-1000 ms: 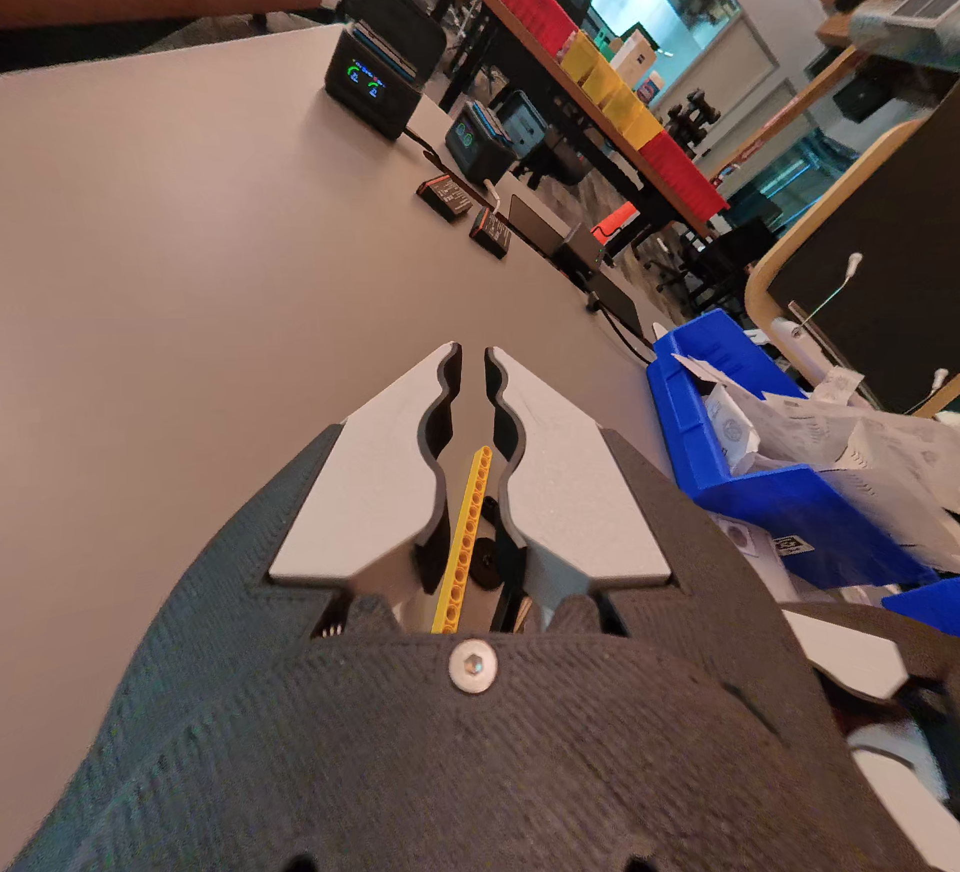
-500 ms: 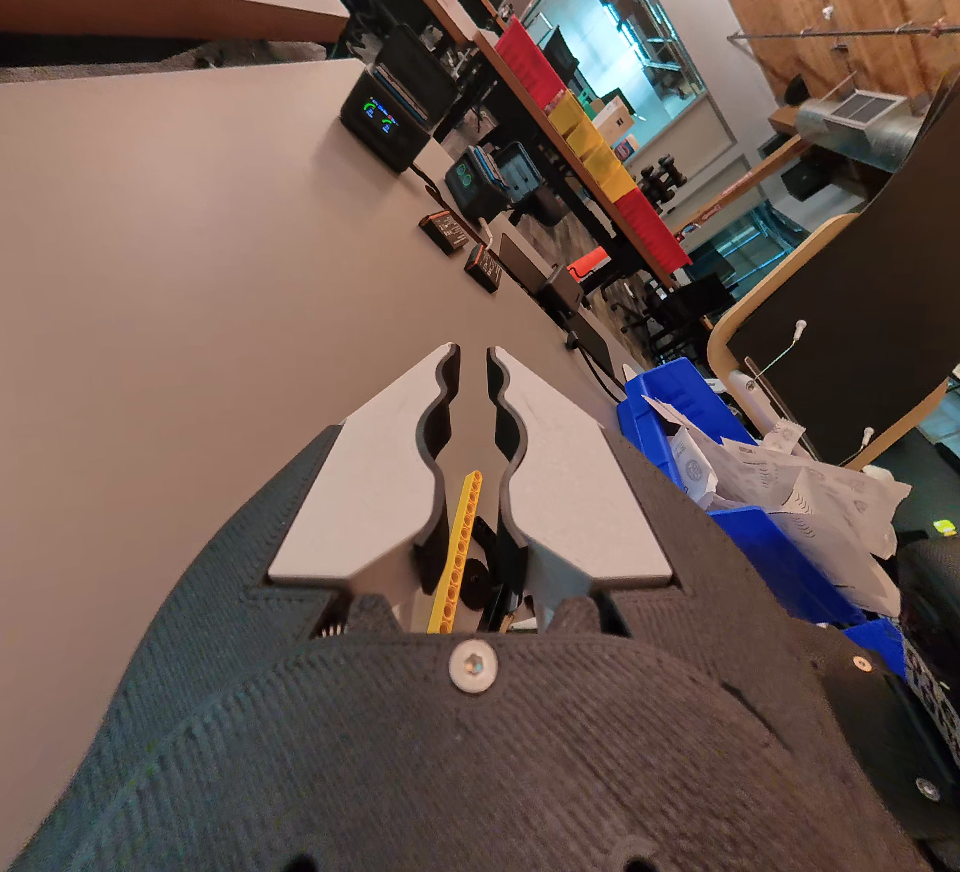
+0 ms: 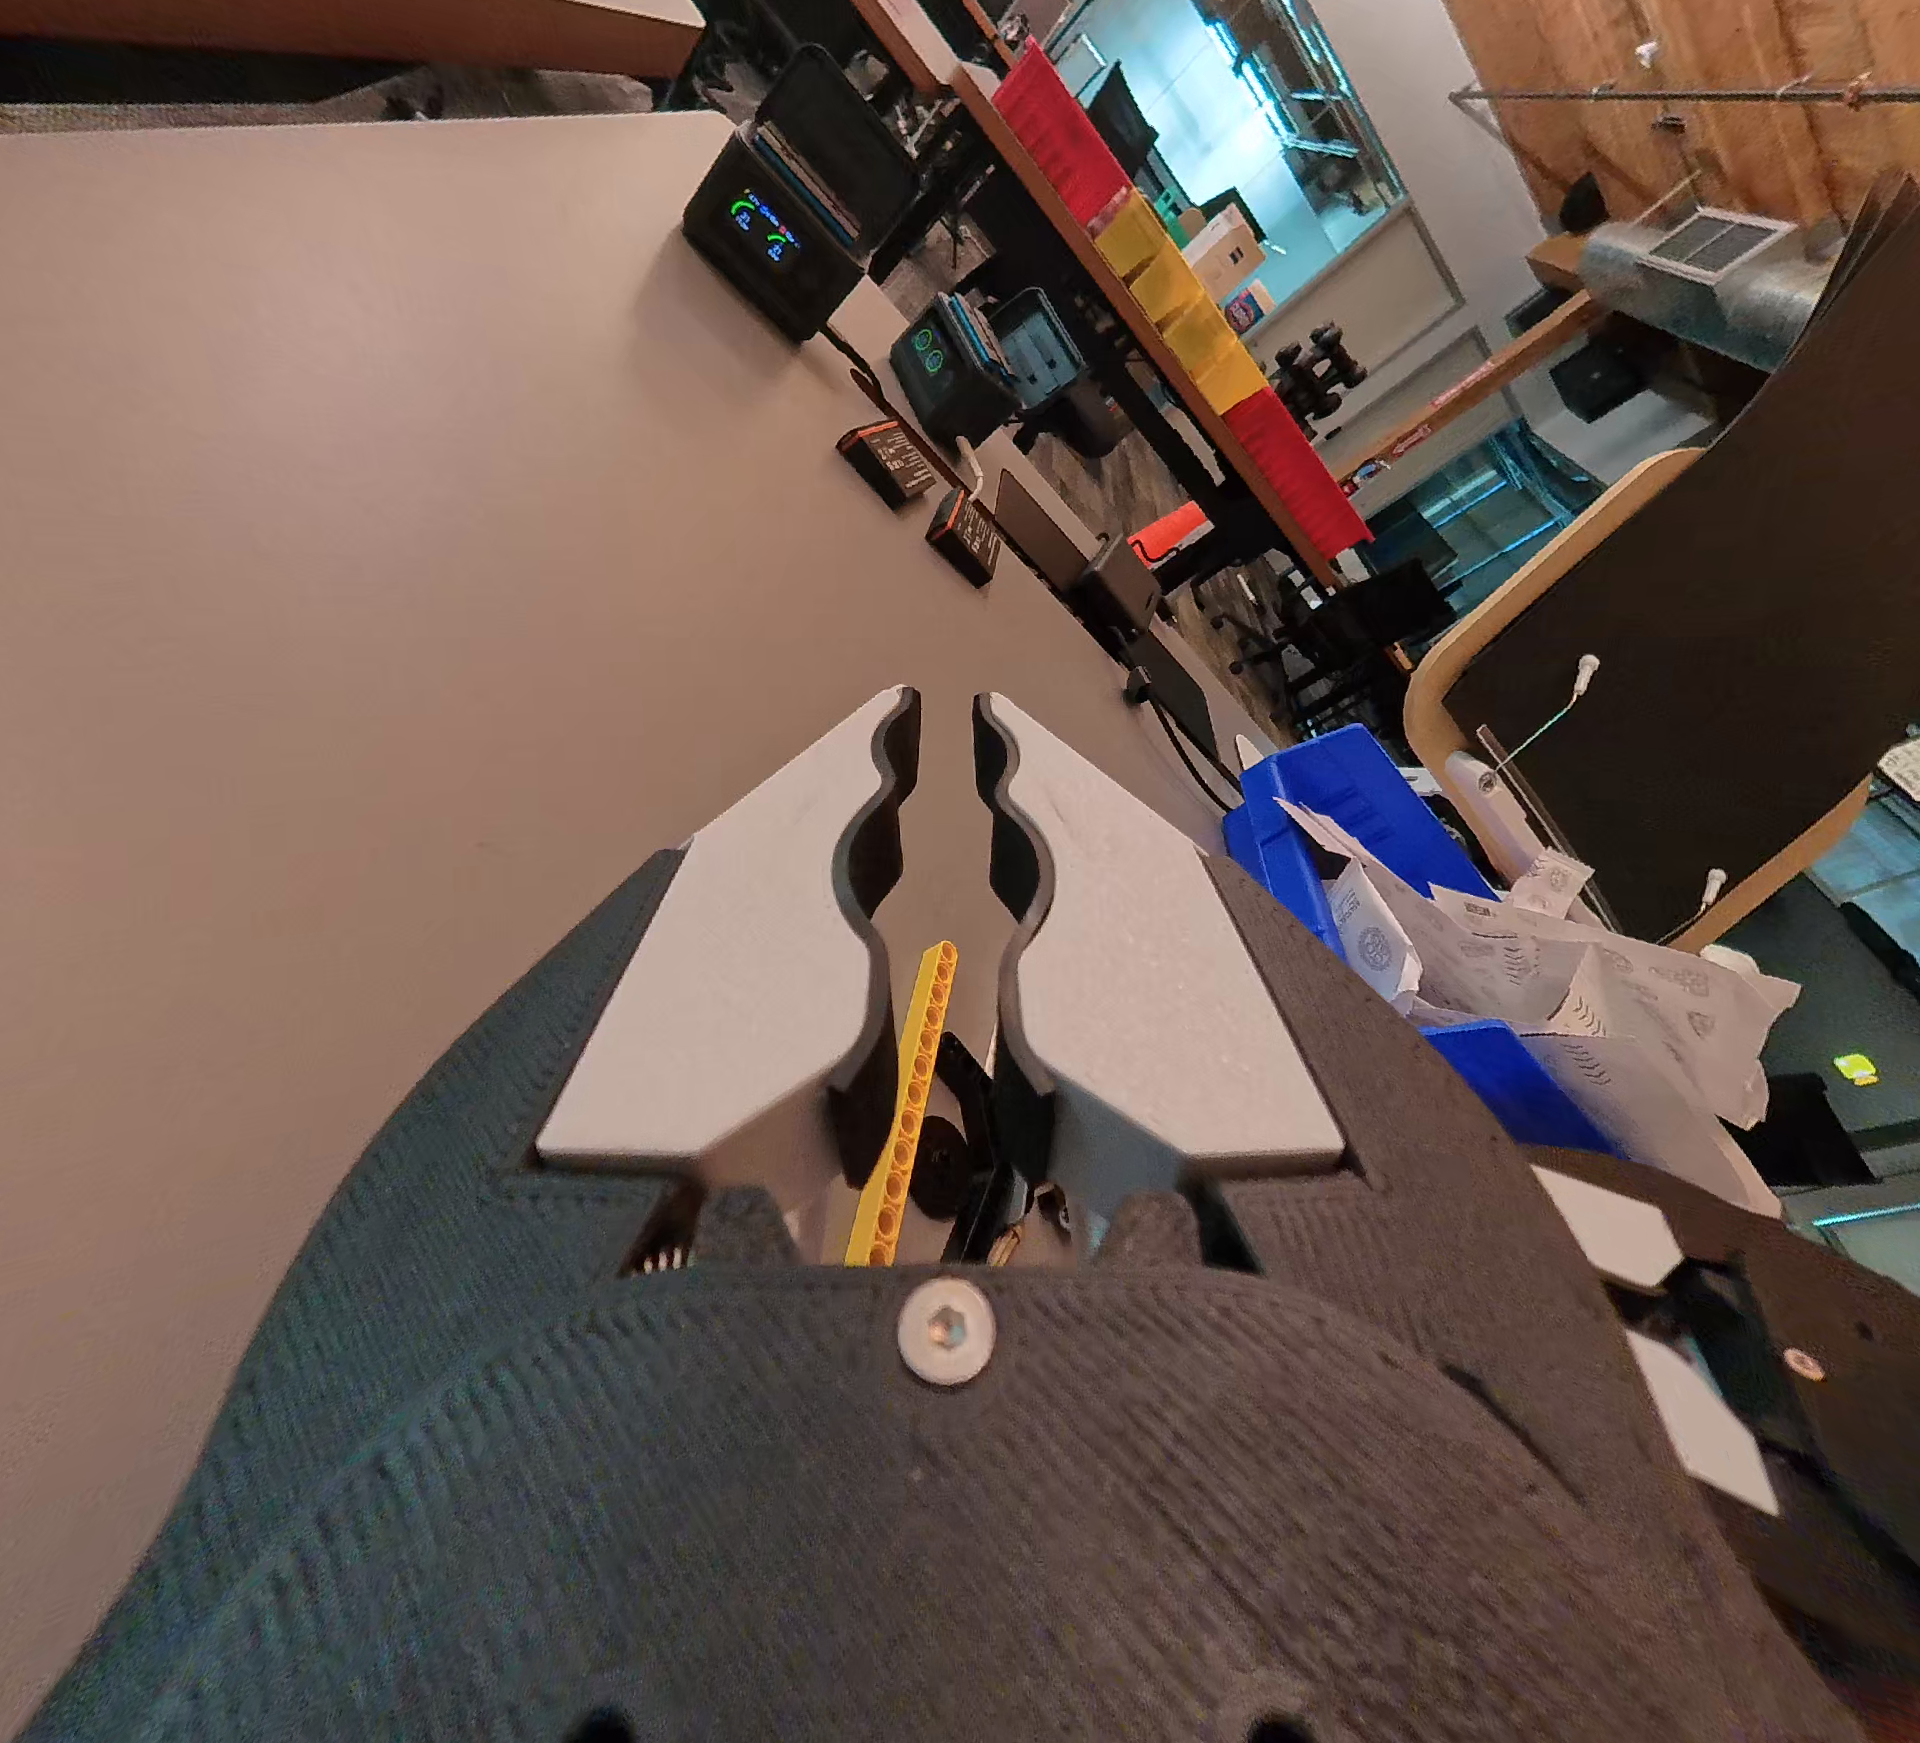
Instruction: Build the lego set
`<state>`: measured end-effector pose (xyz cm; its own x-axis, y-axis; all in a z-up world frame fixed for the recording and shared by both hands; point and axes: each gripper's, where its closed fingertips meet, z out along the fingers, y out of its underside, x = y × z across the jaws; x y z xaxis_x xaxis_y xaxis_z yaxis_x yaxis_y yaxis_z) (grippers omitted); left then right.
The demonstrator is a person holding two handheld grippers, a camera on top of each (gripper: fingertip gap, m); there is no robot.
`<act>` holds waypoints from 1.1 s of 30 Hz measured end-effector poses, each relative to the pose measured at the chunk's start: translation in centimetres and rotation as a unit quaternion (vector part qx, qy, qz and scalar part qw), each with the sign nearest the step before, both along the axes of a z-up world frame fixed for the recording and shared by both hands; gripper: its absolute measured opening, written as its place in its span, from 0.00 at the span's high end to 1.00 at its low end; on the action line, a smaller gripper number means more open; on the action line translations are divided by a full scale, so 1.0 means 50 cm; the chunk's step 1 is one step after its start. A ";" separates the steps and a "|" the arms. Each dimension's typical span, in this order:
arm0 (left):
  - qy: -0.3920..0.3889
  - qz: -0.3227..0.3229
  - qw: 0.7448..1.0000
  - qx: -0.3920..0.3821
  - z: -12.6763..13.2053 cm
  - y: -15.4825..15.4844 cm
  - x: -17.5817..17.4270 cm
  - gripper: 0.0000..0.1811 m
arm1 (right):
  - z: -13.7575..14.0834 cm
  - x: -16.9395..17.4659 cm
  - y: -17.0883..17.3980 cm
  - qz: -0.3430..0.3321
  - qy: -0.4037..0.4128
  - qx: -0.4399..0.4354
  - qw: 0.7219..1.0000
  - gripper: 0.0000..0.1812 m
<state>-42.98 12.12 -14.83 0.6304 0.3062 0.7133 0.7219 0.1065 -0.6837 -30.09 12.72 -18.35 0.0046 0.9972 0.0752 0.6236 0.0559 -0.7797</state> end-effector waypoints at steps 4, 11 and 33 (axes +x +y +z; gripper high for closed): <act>-0.001 -0.001 1.000 0.000 0.000 0.001 0.001 0.95 | 0.009 0.042 0.055 -0.056 0.001 -0.011 0.998 0.97; -0.001 -0.007 1.000 -0.003 -0.003 0.007 0.008 0.95 | -0.031 0.102 0.089 -0.131 -0.012 -0.101 0.986 0.97; -0.003 -0.012 1.000 -0.004 -0.005 0.009 0.012 0.94 | -0.087 0.107 0.070 -0.154 -0.047 -0.113 0.980 0.96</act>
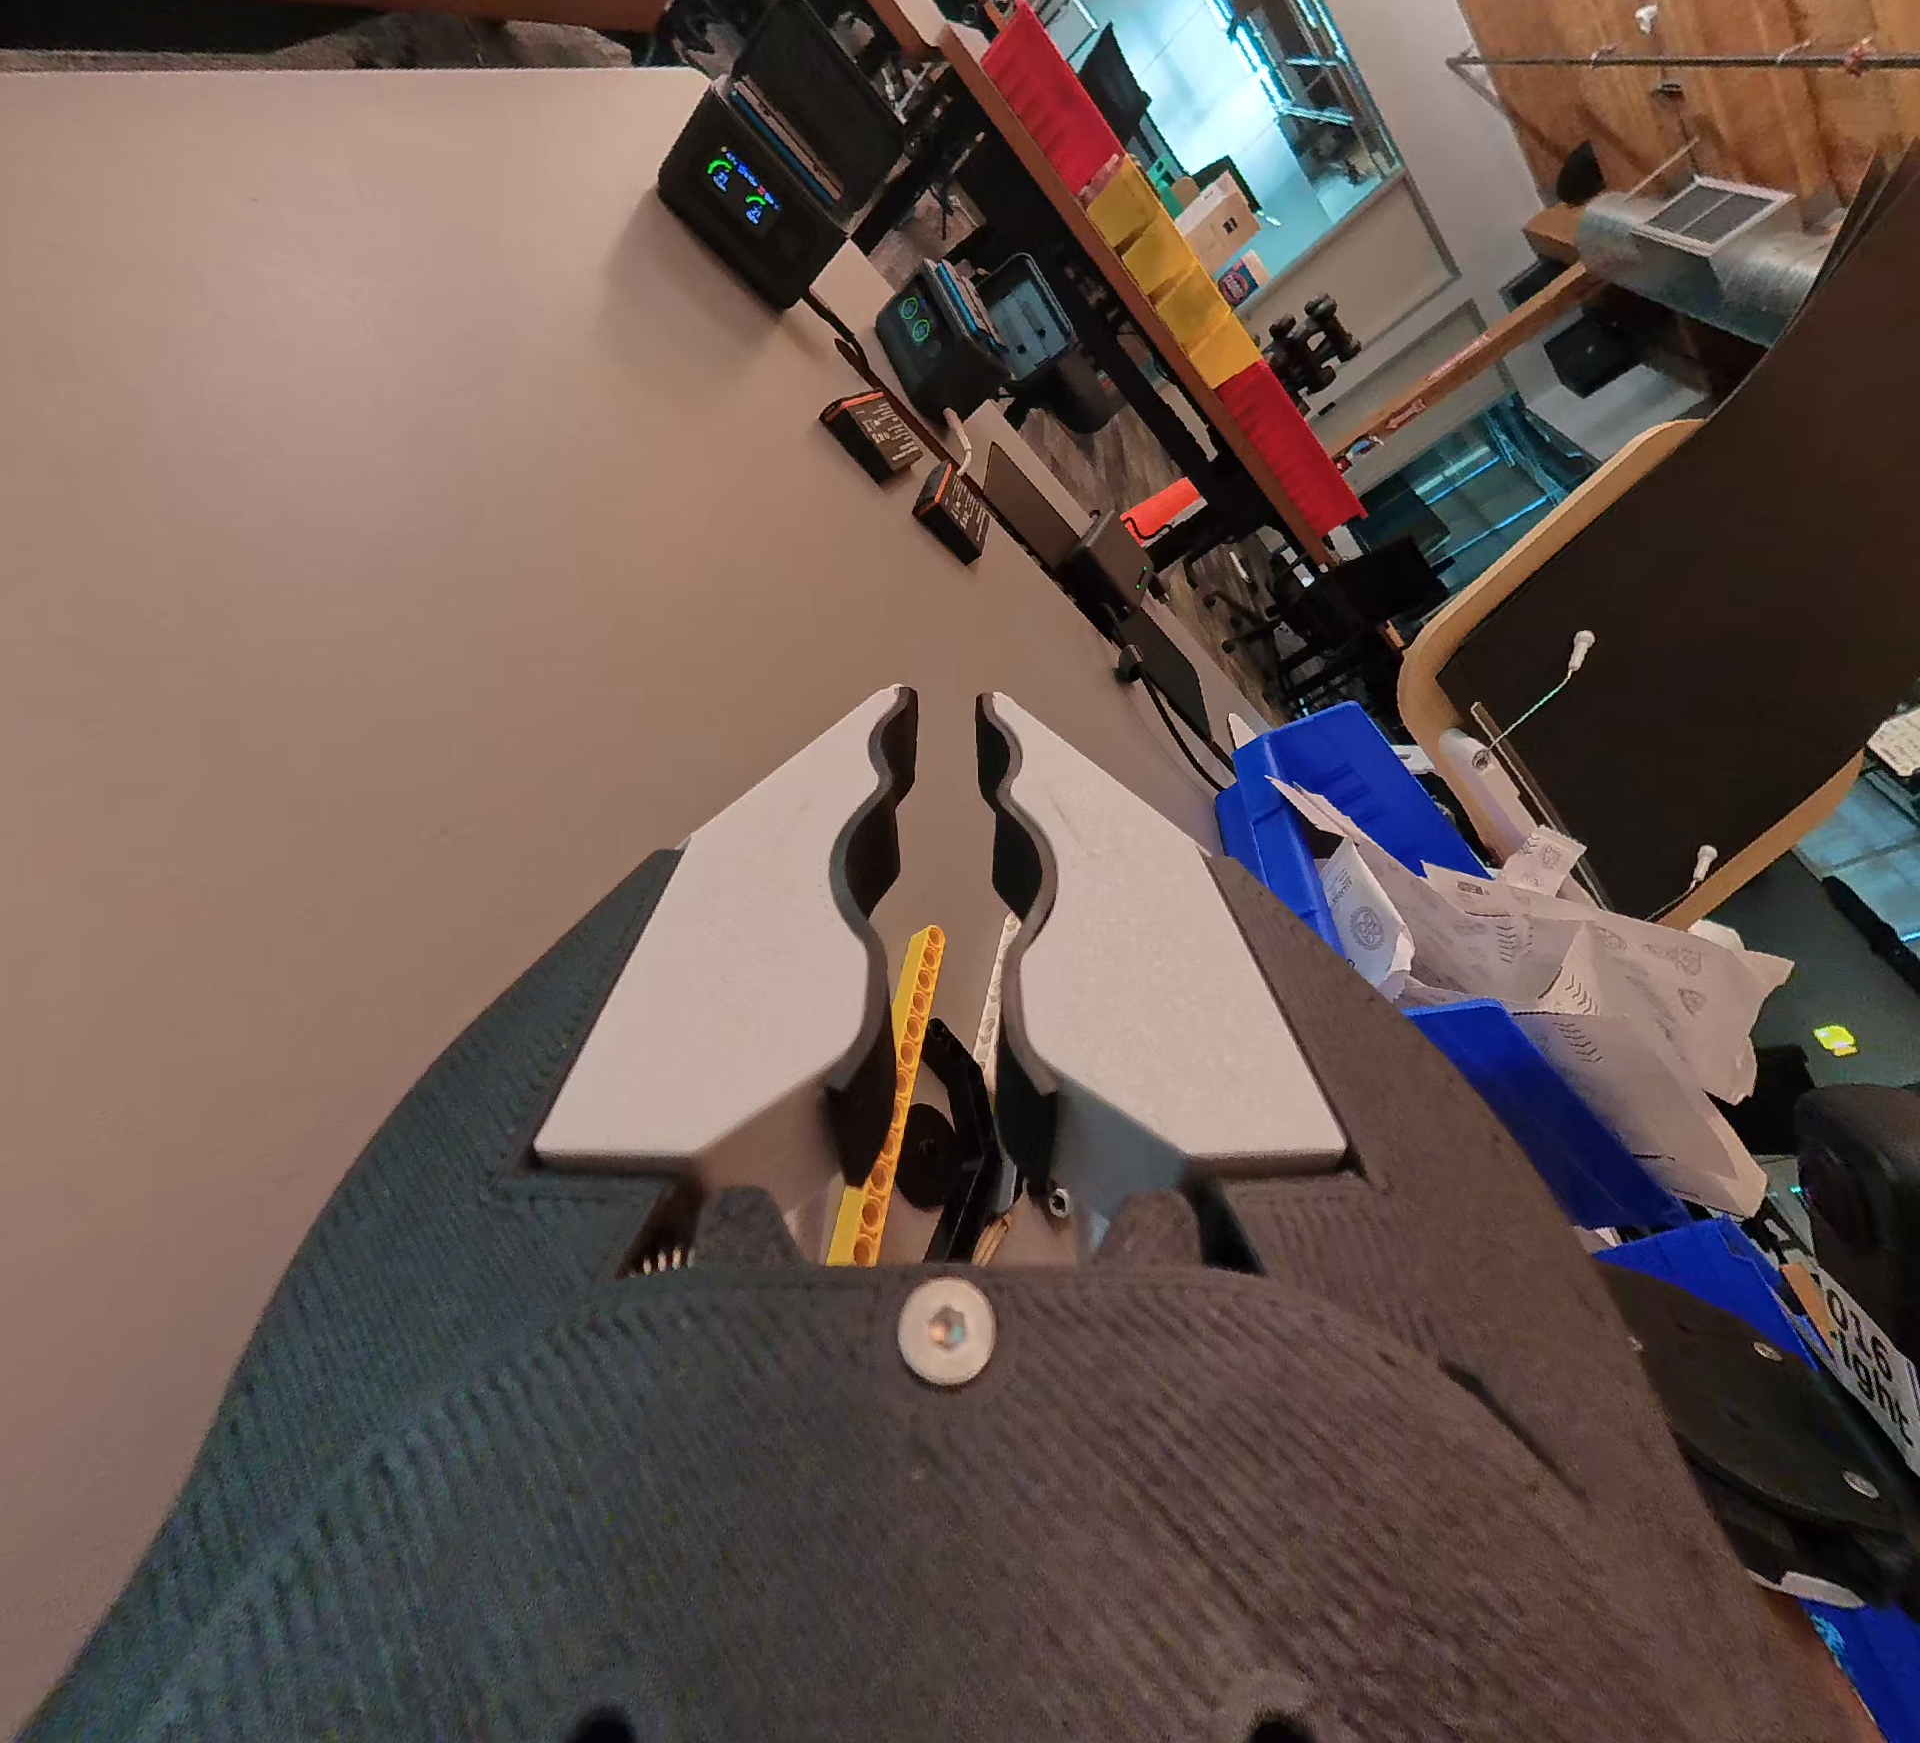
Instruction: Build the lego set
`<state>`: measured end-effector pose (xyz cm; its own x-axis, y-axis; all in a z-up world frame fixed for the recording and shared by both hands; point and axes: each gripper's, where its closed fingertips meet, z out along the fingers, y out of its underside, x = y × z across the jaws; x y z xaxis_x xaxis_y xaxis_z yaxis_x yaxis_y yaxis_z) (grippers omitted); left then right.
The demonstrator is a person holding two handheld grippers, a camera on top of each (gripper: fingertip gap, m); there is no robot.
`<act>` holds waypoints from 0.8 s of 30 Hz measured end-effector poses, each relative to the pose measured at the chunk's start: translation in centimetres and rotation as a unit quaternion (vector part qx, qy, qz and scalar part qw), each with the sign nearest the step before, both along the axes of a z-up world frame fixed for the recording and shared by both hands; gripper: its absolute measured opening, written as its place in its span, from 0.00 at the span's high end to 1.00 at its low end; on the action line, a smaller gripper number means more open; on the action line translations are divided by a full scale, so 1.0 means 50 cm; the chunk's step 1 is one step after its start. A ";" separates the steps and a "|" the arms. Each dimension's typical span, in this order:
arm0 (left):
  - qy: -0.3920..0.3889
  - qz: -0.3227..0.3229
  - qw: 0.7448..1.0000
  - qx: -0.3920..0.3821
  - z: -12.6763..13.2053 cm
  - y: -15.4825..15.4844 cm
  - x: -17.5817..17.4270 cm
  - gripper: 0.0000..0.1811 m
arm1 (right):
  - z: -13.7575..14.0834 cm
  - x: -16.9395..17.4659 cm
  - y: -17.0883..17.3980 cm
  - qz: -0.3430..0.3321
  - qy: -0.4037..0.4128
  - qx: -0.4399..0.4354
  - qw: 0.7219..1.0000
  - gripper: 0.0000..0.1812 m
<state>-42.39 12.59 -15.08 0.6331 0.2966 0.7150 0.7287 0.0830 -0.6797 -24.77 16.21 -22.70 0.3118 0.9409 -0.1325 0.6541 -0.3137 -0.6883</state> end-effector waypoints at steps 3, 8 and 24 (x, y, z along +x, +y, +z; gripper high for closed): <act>0.001 -0.002 1.000 -0.001 0.000 0.001 0.002 0.94 | 0.005 0.000 0.007 -0.009 0.006 0.004 1.000 0.97; 0.001 -0.003 1.000 0.000 0.000 0.002 0.003 0.94 | 0.007 0.004 0.024 -0.038 0.010 0.007 0.999 0.97; 0.002 -0.006 1.000 -0.003 -0.002 0.004 0.005 0.93 | 0.061 -0.006 -0.006 0.000 0.062 0.014 0.998 0.89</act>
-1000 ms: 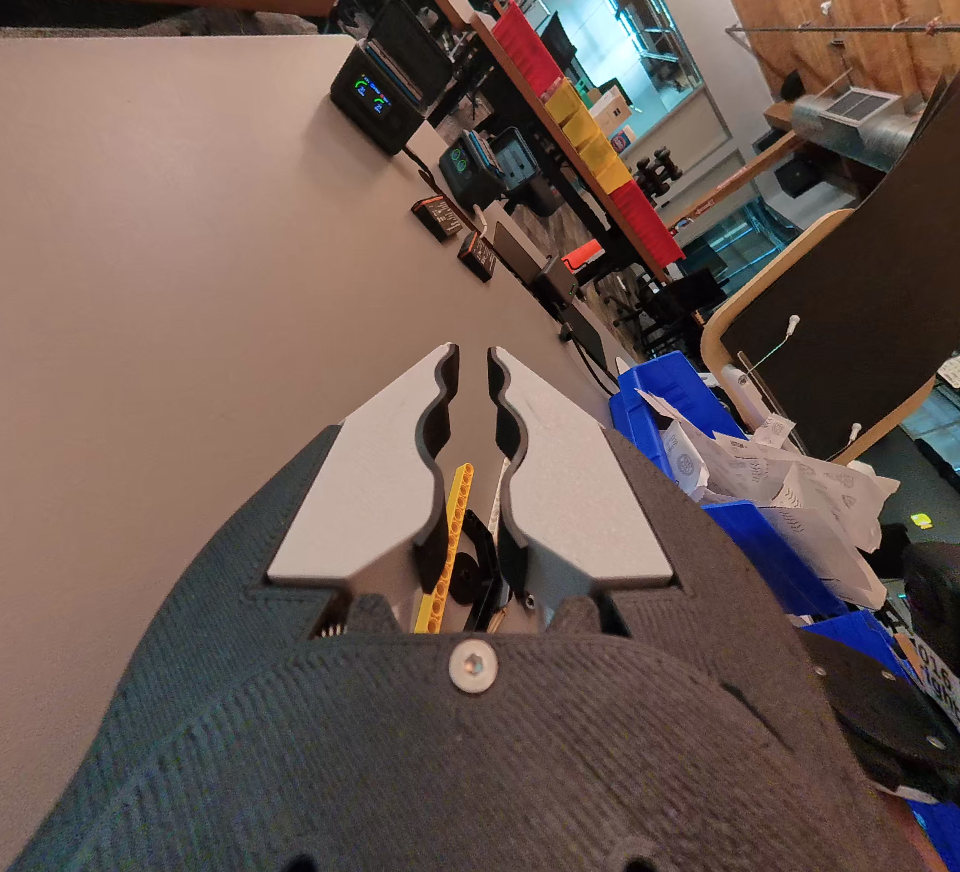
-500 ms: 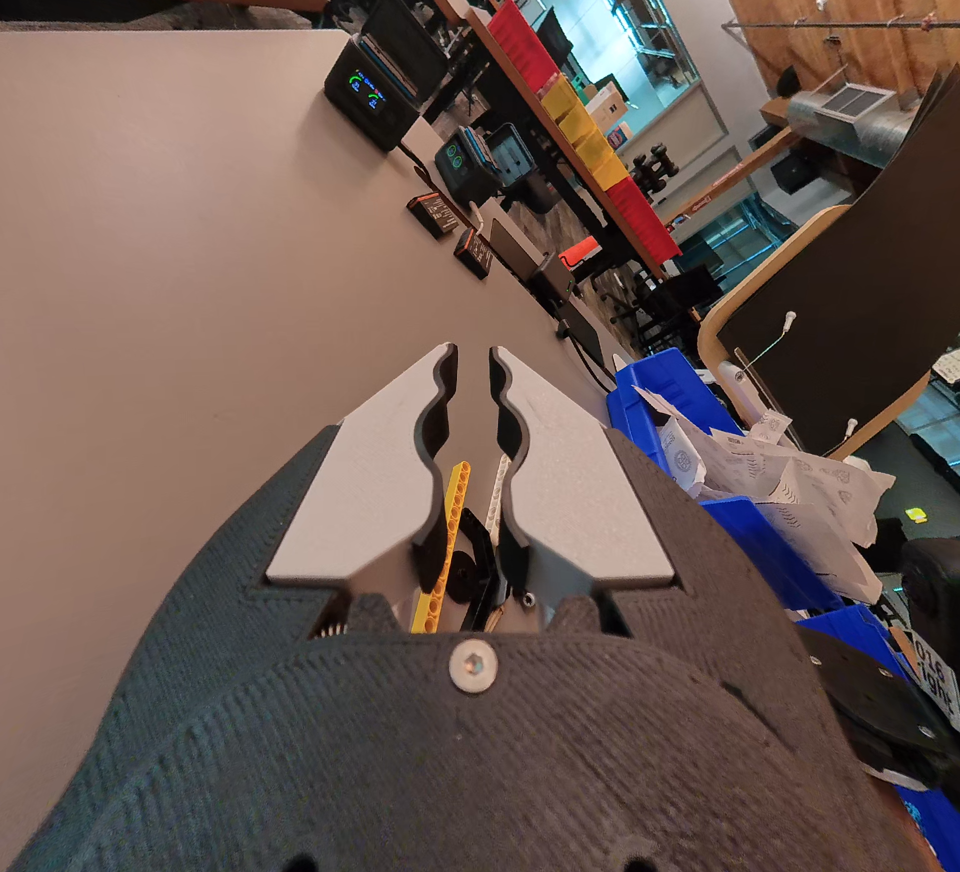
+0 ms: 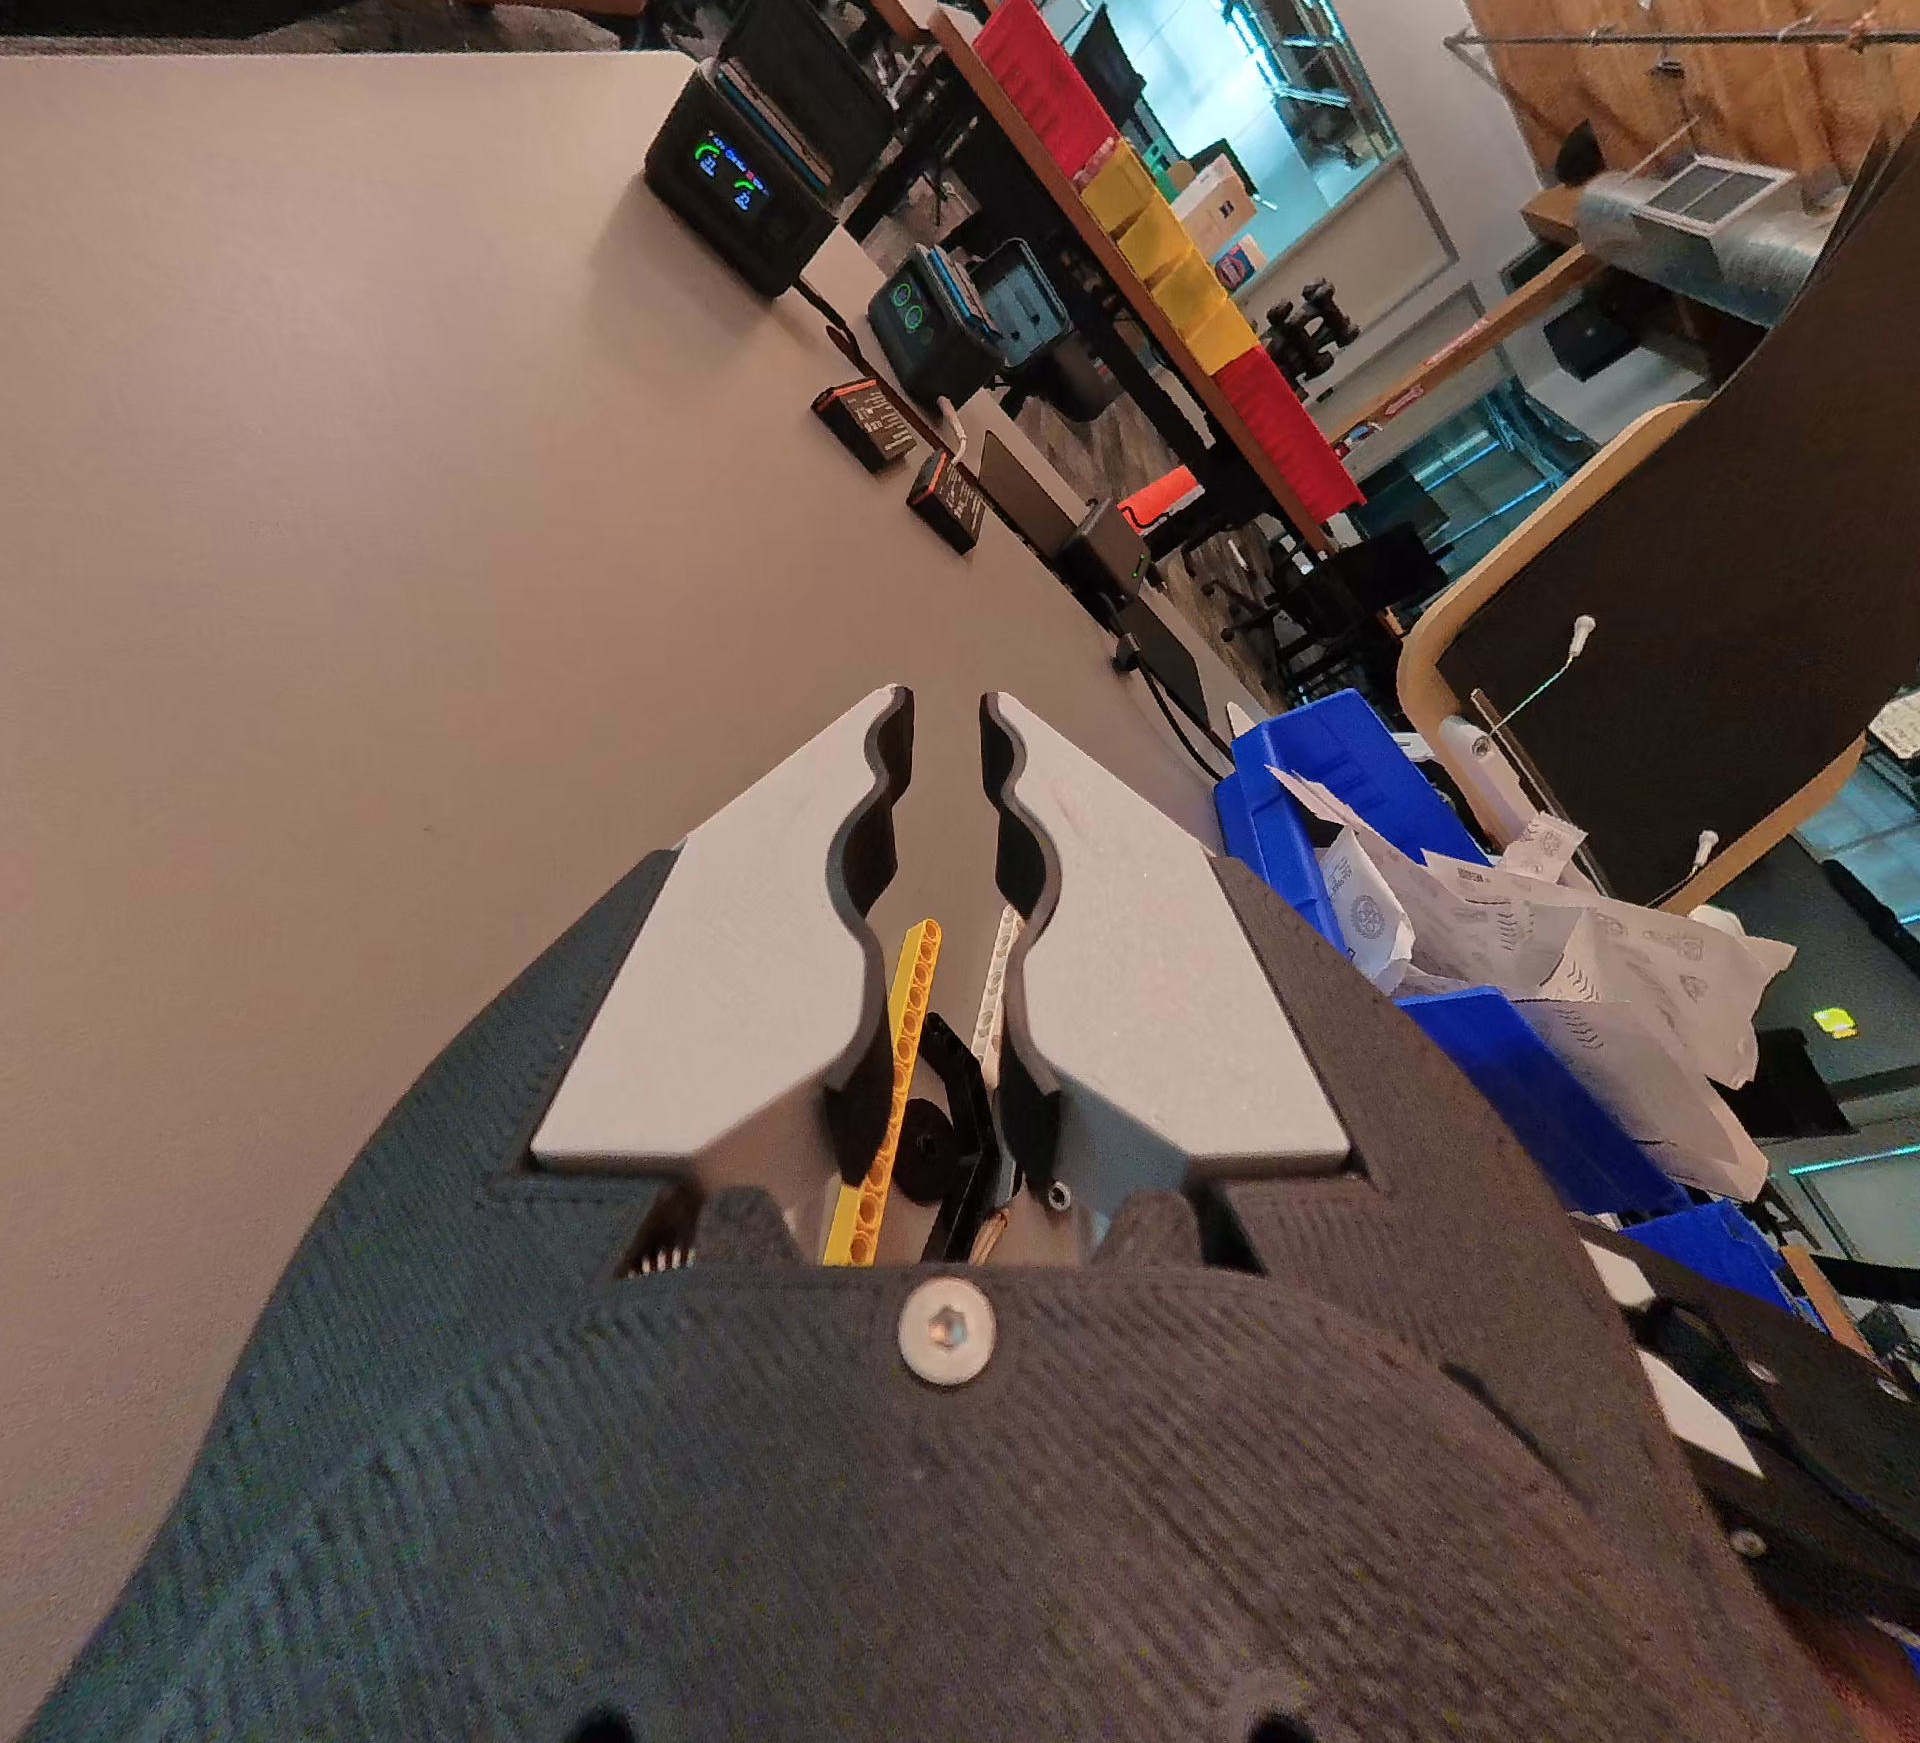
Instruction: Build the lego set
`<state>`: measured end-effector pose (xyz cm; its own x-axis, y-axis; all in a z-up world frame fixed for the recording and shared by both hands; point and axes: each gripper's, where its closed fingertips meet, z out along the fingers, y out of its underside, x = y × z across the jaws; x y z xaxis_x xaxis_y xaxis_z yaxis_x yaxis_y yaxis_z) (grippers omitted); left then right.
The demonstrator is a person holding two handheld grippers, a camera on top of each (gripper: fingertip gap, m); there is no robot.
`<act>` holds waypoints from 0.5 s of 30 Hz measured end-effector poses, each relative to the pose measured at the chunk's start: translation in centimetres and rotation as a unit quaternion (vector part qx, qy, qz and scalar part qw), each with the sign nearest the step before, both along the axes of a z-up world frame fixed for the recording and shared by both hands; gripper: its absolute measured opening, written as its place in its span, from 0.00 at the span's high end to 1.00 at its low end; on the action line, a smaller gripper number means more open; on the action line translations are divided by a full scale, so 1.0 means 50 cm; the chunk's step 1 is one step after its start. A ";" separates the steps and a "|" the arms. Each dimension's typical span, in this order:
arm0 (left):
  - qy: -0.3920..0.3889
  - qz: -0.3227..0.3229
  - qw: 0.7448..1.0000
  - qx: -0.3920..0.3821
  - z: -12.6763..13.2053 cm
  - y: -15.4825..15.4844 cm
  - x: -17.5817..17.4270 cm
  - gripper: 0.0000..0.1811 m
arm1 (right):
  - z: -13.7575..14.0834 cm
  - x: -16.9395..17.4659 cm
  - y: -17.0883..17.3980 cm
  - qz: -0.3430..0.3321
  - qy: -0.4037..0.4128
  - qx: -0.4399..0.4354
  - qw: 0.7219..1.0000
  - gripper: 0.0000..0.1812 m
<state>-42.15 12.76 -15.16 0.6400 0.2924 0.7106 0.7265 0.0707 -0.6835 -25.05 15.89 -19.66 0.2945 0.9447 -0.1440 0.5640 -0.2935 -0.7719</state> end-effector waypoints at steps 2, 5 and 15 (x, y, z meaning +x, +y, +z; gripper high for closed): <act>0.000 0.000 1.000 0.000 0.000 0.000 0.001 0.93 | 0.005 -0.001 -0.017 0.015 0.004 0.002 1.000 0.89; 0.000 -0.001 1.000 0.000 0.000 0.000 0.001 0.93 | -0.002 0.002 -0.041 0.034 -0.008 0.012 0.999 0.90; -0.001 -0.001 1.000 0.001 0.000 0.001 0.001 0.93 | 0.012 0.038 -0.039 0.027 -0.009 0.024 0.999 0.91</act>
